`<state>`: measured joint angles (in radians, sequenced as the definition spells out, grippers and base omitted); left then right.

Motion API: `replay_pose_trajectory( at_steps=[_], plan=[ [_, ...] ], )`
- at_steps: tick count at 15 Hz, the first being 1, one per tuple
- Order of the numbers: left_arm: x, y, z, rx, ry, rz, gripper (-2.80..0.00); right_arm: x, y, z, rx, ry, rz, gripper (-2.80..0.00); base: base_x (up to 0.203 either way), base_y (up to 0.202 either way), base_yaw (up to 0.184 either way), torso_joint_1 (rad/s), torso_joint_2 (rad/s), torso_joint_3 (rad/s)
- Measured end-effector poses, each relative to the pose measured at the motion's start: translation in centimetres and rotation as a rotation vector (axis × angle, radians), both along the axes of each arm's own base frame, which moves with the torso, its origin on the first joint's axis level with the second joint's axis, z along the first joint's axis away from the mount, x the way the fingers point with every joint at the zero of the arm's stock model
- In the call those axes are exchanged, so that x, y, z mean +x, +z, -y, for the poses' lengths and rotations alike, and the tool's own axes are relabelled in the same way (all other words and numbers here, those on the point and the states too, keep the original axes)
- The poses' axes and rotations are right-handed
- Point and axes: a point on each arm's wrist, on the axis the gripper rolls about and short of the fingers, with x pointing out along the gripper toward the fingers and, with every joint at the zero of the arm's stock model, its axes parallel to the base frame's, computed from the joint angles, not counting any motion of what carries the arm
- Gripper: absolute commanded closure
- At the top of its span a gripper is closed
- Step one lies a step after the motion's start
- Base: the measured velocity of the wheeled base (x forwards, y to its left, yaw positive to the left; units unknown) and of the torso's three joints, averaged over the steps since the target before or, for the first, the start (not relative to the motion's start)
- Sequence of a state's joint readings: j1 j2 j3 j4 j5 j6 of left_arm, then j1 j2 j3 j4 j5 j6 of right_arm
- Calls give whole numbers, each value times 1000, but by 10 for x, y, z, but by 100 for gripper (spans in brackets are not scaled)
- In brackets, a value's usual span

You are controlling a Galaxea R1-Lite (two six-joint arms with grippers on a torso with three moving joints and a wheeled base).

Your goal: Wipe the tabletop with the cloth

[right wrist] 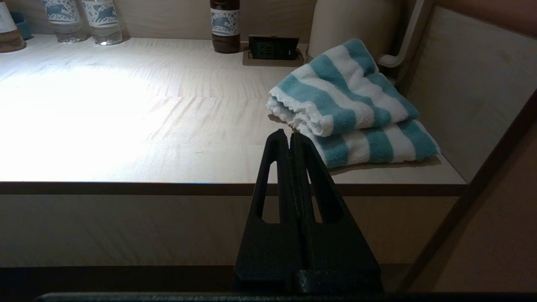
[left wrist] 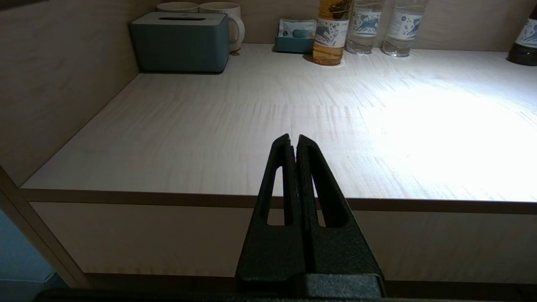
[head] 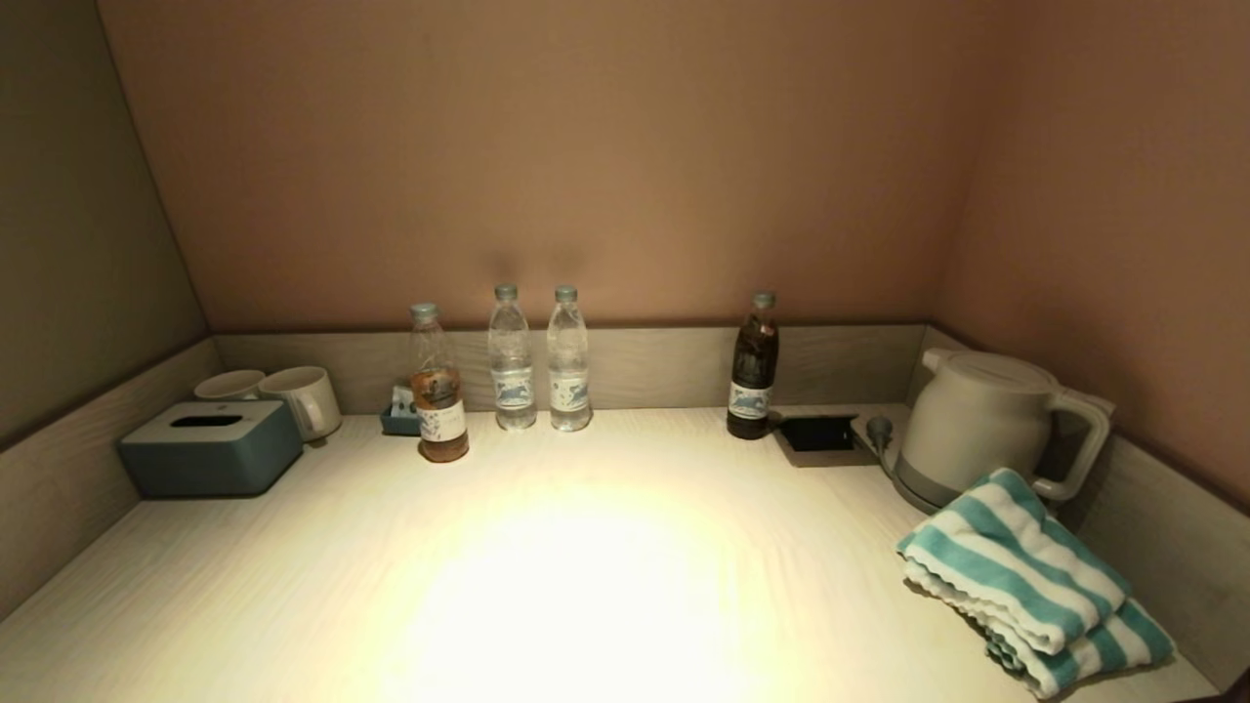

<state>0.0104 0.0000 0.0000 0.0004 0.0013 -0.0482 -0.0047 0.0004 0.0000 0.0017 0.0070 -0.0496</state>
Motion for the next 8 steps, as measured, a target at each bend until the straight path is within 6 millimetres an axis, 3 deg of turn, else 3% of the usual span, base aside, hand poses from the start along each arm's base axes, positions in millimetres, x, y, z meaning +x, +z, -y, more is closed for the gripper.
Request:
replay_pose_trajectory(
  at_steps=[8],
  plan=[
    [0,0,0,-1,0,0,0,0,0,0,8,0,1,0,0,0,0,0,0,0]
  ],
)
